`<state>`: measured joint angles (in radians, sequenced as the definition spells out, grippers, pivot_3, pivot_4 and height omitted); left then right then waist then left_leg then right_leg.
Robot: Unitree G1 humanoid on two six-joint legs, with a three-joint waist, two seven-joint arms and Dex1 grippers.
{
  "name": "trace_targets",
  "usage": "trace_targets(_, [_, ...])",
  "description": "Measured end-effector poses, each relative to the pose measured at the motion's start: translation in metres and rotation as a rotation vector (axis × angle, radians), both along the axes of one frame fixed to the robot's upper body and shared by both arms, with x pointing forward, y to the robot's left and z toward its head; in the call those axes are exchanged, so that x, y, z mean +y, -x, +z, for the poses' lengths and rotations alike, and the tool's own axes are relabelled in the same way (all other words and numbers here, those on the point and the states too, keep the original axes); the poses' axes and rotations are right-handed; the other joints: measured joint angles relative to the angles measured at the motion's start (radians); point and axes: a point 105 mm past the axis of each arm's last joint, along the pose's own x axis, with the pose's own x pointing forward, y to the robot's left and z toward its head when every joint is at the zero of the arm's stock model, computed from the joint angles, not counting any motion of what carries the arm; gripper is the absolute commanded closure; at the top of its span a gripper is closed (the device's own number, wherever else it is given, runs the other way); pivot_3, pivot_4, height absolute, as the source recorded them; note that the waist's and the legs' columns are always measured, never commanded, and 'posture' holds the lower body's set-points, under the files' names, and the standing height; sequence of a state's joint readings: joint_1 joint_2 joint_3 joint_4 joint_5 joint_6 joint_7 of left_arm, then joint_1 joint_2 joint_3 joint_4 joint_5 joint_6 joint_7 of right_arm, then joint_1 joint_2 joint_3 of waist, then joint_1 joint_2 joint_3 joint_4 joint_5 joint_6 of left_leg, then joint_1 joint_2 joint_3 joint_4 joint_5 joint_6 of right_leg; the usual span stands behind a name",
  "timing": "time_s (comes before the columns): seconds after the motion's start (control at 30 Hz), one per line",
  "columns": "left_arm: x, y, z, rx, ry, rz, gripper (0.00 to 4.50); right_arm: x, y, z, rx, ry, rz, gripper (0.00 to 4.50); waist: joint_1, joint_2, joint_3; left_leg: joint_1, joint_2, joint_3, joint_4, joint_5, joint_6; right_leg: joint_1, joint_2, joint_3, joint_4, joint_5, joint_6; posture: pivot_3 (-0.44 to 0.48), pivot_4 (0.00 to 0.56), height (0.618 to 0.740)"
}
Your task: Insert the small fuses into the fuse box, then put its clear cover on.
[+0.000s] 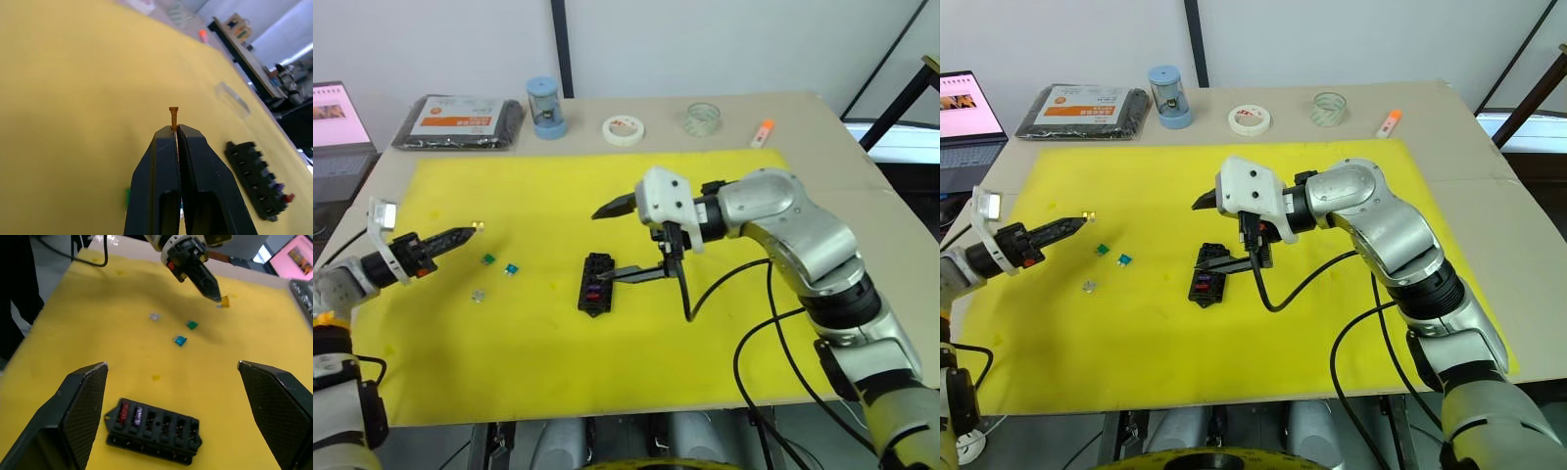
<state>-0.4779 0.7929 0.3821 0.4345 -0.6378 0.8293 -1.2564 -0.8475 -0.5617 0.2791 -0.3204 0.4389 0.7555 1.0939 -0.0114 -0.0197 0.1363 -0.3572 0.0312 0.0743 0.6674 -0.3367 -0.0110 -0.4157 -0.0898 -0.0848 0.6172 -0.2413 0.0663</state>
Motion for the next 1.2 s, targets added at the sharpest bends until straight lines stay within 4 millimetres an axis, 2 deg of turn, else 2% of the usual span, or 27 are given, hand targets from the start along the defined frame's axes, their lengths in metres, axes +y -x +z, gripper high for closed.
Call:
trace_targets(0.2, [-0.079,0.019,0.065,-0.269,-0.005,-0.278,4.47,-0.02,-0.007,0.036,0.204,-0.073,-0.153,0.0,-0.002,0.0,0.0,0.001,0.0,0.0,-0.001,0.0,0.0,0.001,-0.001,0.0,-0.001,0.0,0.0,0.0,0.15,0.74])
trace_targets(0.37, [-0.129,0.035,0.076,-0.349,0.008,-0.432,4.47,-0.031,-0.007,0.047,0.437,-0.085,-0.226,0.0,-0.004,0.001,0.001,0.001,0.0,0.0,-0.001,0.0,0.0,0.001,0.001,0.0,-0.001,0.0,0.0,0.0,0.15,0.74])
trace_targets(0.43, [-0.14,0.039,0.082,-0.38,0.009,-0.475,4.47,-0.03,-0.004,0.054,0.482,-0.102,-0.226,0.0,-0.005,0.001,0.001,0.001,0.0,0.0,-0.001,0.0,0.0,0.001,0.001,0.0,-0.001,0.0,0.0,0.0,0.15,0.74])
trace_targets(0.53, [-0.149,0.044,0.086,-0.405,-0.006,-0.514,4.47,-0.027,-0.002,0.057,0.522,-0.114,-0.224,0.0,-0.004,0.001,0.001,0.001,0.0,0.0,-0.001,0.0,0.0,0.001,0.001,0.0,-0.001,0.0,0.0,0.0,0.15,0.74])
trace_targets(0.63, [-0.154,0.045,0.084,-0.412,-0.01,-0.529,4.5,-0.025,0.0,0.056,0.532,-0.111,-0.224,0.59,-0.002,0.001,0.001,0.001,0.0,0.0,-0.001,0.0,0.0,0.001,0.001,0.001,-0.001,0.0,0.0,0.0,0.15,0.74])
trace_targets(0.73, [-0.156,0.044,0.085,-0.43,-0.006,-0.529,4.5,-0.024,0.0,0.057,0.537,-0.126,-0.22,1.59,-0.001,0.001,0.001,0.001,0.0,0.0,-0.001,0.0,0.0,0.001,0.001,0.0,-0.002,0.0,0.0,0.0,0.15,0.74])
trace_targets(1.07, [-0.159,0.044,0.086,-0.455,-0.011,-0.531,4.5,-0.022,-0.001,0.058,0.587,-0.141,-0.217,1.59,-0.002,0.001,0.001,0.001,0.0,0.0,-0.001,0.0,0.0,0.001,0.002,0.0,-0.002,0.0,0.0,0.0,0.15,0.74])
trace_targets(1.17, [-0.159,0.044,0.086,-0.459,-0.012,-0.531,4.5,-0.021,-0.001,0.058,0.601,-0.144,-0.21,2.14,-0.002,0.001,0.001,0.001,0.0,0.0,-0.001,0.0,0.0,0.001,0.002,0.0,-0.003,0.0,0.0,0.0,0.15,0.74])
trace_targets(1.2, [-0.159,0.044,0.085,-0.458,-0.013,-0.533,4.5,-0.021,-0.001,0.058,0.605,-0.144,-0.208,2.47,-0.002,0.001,0.001,0.001,0.0,0.0,-0.001,0.0,0.0,0.001,0.002,0.0,-0.003,0.0,0.0,0.0,0.15,0.74])
